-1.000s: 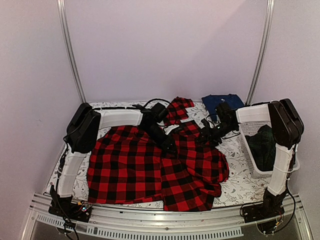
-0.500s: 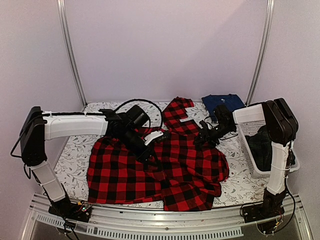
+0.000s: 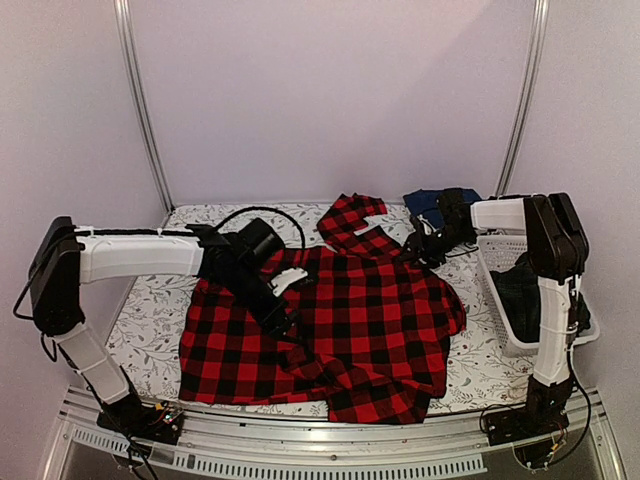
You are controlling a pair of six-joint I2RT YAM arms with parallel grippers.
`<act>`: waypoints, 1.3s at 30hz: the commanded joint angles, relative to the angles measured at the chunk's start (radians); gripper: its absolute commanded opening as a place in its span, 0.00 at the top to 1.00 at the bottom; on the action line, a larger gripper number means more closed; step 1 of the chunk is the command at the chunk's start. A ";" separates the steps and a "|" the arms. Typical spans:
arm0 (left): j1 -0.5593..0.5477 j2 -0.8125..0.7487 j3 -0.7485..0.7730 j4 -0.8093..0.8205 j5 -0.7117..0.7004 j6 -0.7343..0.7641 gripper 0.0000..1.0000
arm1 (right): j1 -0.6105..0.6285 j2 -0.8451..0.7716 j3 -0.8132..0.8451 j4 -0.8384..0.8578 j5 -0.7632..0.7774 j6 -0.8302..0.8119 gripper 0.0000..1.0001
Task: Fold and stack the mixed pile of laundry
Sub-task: Smooth out the crumpled shirt at the center of the board.
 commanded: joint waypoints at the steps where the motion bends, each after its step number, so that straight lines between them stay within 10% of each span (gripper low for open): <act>1: 0.240 -0.119 0.057 0.148 0.051 -0.070 0.06 | 0.003 -0.096 0.076 -0.031 0.018 -0.058 0.46; 13: 0.642 0.127 0.323 0.229 -0.030 -0.184 0.00 | 0.001 0.115 0.400 -0.085 0.182 -0.090 0.46; 39: 0.810 0.347 0.467 0.229 -0.018 -0.172 0.00 | 0.052 0.531 0.823 0.004 0.114 -0.073 0.42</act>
